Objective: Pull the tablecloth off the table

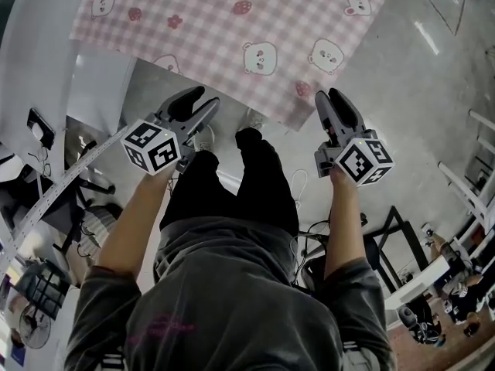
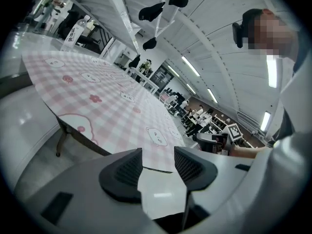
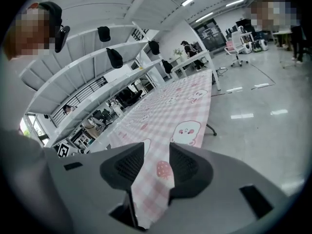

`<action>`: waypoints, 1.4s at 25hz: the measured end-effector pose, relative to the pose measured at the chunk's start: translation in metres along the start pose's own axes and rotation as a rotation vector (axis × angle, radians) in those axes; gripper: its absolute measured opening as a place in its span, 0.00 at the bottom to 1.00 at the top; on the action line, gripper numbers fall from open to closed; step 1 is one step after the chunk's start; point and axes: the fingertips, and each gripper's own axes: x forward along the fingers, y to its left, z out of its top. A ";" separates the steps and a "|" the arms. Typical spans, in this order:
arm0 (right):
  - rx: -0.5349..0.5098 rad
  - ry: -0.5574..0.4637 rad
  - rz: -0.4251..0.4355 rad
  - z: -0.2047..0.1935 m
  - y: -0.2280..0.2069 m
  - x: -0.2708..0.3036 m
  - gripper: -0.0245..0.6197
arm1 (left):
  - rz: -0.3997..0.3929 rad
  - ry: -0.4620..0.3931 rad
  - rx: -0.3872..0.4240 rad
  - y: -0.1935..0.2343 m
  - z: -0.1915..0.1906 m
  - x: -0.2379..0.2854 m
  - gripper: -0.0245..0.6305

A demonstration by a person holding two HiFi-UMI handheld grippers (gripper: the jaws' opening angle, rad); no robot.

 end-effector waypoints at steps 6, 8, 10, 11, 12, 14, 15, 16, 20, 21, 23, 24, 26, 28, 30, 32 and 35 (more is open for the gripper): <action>0.028 0.019 -0.042 -0.019 -0.024 0.004 0.26 | 0.016 0.016 -0.057 0.020 -0.019 0.007 0.35; 0.045 0.018 -0.056 -0.024 -0.032 0.005 0.26 | 0.016 0.016 -0.076 0.025 -0.023 0.010 0.35; 0.061 0.021 -0.064 -0.030 -0.039 0.006 0.26 | 0.014 0.014 -0.097 0.028 -0.026 0.013 0.35; 0.069 0.023 -0.064 -0.032 -0.042 0.007 0.26 | 0.012 0.010 -0.109 0.029 -0.027 0.015 0.35; 0.076 0.024 -0.061 -0.034 -0.045 0.008 0.26 | 0.010 0.004 -0.122 0.030 -0.027 0.018 0.35; 0.092 0.025 -0.050 -0.038 -0.049 0.012 0.26 | 0.006 -0.006 -0.142 0.033 -0.028 0.023 0.35; 0.101 0.026 -0.042 -0.040 -0.050 0.014 0.26 | 0.003 -0.007 -0.147 0.034 -0.028 0.025 0.35; 0.110 0.025 -0.035 -0.041 -0.050 0.016 0.26 | -0.001 -0.006 -0.148 0.034 -0.029 0.027 0.35; 0.149 0.013 -0.013 -0.043 -0.051 0.021 0.26 | -0.021 -0.009 -0.172 0.034 -0.027 0.033 0.34; 0.158 0.010 -0.010 -0.043 -0.052 0.022 0.26 | -0.026 -0.014 -0.185 0.034 -0.027 0.034 0.33; 0.174 0.006 -0.003 -0.043 -0.054 0.024 0.26 | -0.040 -0.019 -0.204 0.034 -0.027 0.037 0.29; 0.181 0.005 0.002 -0.043 -0.055 0.025 0.26 | -0.045 -0.019 -0.208 0.033 -0.027 0.039 0.27; 0.190 0.002 0.010 -0.042 -0.055 0.028 0.26 | -0.051 -0.021 -0.214 0.033 -0.027 0.042 0.25; 0.192 0.001 0.016 -0.041 -0.055 0.029 0.26 | -0.054 -0.025 -0.218 0.032 -0.027 0.044 0.22; 0.202 -0.003 0.022 -0.041 -0.055 0.029 0.25 | -0.055 -0.028 -0.216 0.030 -0.026 0.045 0.19; 0.202 -0.007 0.019 -0.040 -0.056 0.028 0.24 | -0.057 -0.028 -0.215 0.029 -0.026 0.045 0.17; 0.188 -0.021 0.001 -0.036 -0.055 0.024 0.18 | -0.069 -0.032 -0.214 0.027 -0.024 0.044 0.14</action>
